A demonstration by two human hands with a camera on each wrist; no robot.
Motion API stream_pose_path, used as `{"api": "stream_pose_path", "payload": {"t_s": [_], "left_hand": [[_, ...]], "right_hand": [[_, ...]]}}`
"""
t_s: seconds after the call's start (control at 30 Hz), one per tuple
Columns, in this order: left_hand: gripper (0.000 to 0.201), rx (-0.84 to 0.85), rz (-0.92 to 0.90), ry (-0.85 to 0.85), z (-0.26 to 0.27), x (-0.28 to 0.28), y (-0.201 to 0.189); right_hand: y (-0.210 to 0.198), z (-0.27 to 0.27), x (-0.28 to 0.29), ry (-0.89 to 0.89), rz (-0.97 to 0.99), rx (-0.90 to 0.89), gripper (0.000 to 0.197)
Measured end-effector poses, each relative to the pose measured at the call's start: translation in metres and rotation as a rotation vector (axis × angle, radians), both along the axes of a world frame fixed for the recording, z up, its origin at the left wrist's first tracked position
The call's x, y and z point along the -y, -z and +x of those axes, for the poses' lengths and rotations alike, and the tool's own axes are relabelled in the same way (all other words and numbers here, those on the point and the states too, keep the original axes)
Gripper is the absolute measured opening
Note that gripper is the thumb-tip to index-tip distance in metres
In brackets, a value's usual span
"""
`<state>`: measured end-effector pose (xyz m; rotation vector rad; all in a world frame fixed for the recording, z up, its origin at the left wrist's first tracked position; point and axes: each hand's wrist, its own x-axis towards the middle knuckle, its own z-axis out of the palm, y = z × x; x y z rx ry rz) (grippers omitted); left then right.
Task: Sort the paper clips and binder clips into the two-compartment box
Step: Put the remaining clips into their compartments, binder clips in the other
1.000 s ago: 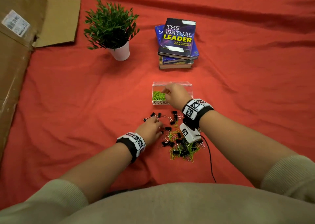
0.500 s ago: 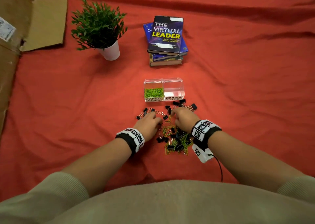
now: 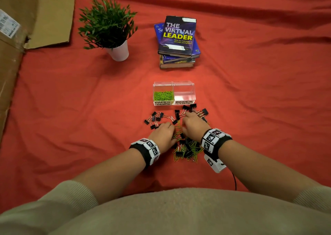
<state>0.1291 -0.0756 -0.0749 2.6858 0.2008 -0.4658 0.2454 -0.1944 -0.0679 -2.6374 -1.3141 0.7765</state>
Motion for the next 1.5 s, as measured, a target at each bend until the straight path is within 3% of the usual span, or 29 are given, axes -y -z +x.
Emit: {"api": "stream_pose_path", "payload": {"t_s": [0.17, 0.37, 0.5, 0.67, 0.87, 1.07, 1.17, 1.3, 1.5], "left_hand": [[0.032, -0.020, -0.030, -0.014, 0.004, 0.009, 0.002], [0.028, -0.023, -0.068, -0.079, 0.006, 0.003, 0.002], [0.034, -0.032, -0.155, -0.142, 0.007, 0.000, 0.003], [0.027, -0.046, -0.242, -0.234, 0.005, -0.004, 0.003], [0.029, -0.013, -0.326, -0.308, 0.002, -0.010, -0.001], [0.023, 0.053, -0.409, -0.432, 0.004, -0.020, -0.008], [0.023, 0.073, -0.477, -0.525, 0.007, -0.029, -0.013], [0.030, 0.017, -0.631, -0.684, 0.011, -0.040, -0.011], [0.037, -0.119, -0.670, -0.765, 0.020, -0.043, -0.011]], "right_hand": [[0.000, -0.010, 0.002, 0.034, 0.003, -0.111, 0.037], [0.005, -0.004, 0.017, 0.106, -0.017, -0.201, 0.039], [0.005, -0.005, 0.011, 0.118, -0.002, -0.147, 0.036], [0.011, -0.018, -0.001, 0.069, 0.054, -0.056, 0.034], [0.012, -0.025, -0.005, 0.015, 0.051, -0.032, 0.022], [0.012, -0.030, -0.005, 0.014, 0.043, -0.051, 0.022], [0.001, -0.023, -0.009, 0.115, 0.013, -0.185, 0.018], [-0.006, -0.008, -0.005, 0.461, 0.269, -0.451, 0.007], [-0.023, 0.007, -0.003, 0.951, 0.539, -1.125, 0.020]]}}
